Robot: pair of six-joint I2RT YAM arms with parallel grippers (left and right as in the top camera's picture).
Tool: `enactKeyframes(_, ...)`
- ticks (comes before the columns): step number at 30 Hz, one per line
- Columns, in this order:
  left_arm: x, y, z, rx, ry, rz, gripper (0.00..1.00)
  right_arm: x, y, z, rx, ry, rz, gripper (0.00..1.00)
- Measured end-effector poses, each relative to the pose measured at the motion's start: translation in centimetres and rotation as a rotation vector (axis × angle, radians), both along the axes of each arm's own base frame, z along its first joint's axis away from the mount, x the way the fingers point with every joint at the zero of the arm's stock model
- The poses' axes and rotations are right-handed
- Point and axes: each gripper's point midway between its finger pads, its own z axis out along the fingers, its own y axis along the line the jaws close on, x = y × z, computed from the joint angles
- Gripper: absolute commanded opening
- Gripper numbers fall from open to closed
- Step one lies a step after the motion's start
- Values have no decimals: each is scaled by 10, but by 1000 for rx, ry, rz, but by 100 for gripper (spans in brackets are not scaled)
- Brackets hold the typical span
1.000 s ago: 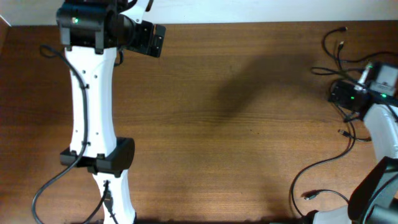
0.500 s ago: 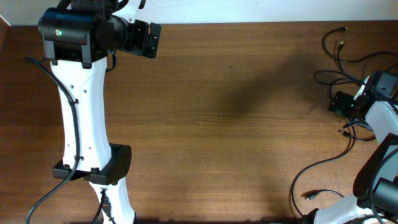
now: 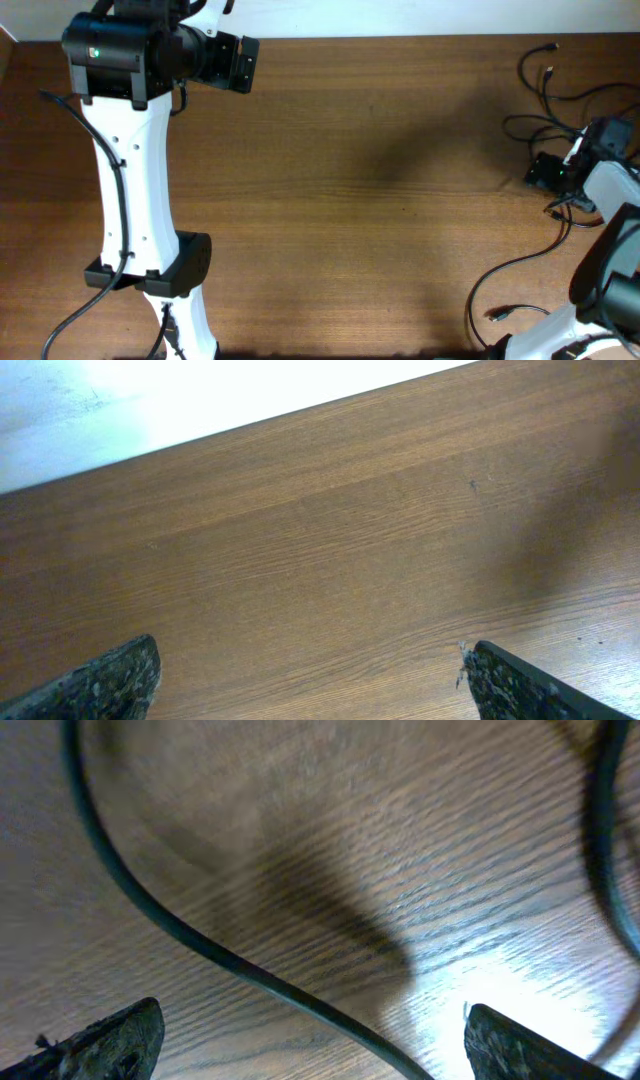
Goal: Untangle cables
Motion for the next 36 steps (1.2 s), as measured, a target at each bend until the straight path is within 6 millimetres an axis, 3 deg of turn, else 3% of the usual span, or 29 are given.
enactKeyframes(7, 0, 0, 0, 0, -1, 0, 99, -1, 1, -10, 13, 18, -1, 89)
enactKeyframes(8, 0, 0, 0, 0, -1, 0, 99, -1, 1, -10, 13, 18, 0, 78)
enactKeyframes(11, 0, 0, 0, 0, -1, 0, 99, -1, 2, -10, 14, 18, 3, 4)
enactKeyframes(23, 0, 0, 0, -1, -2, 0, 99, 2, 4, -9, 31, 1, 12, 4)
enactKeyframes(29, 1, 0, 0, 0, -3, 0, 99, 20, 41, -7, 80, -20, 106, 4)
enactKeyframes(34, 1, 0, 0, 0, -3, 0, 99, 49, 79, 14, 66, -43, 215, 4)
enactKeyframes(35, 1, 0, 0, 0, -3, 0, 99, 52, 80, 17, 62, -49, 219, 20)
enactKeyframes(36, 1, 0, 0, 0, -3, 0, 99, 53, 80, 19, 61, -52, 219, 42)
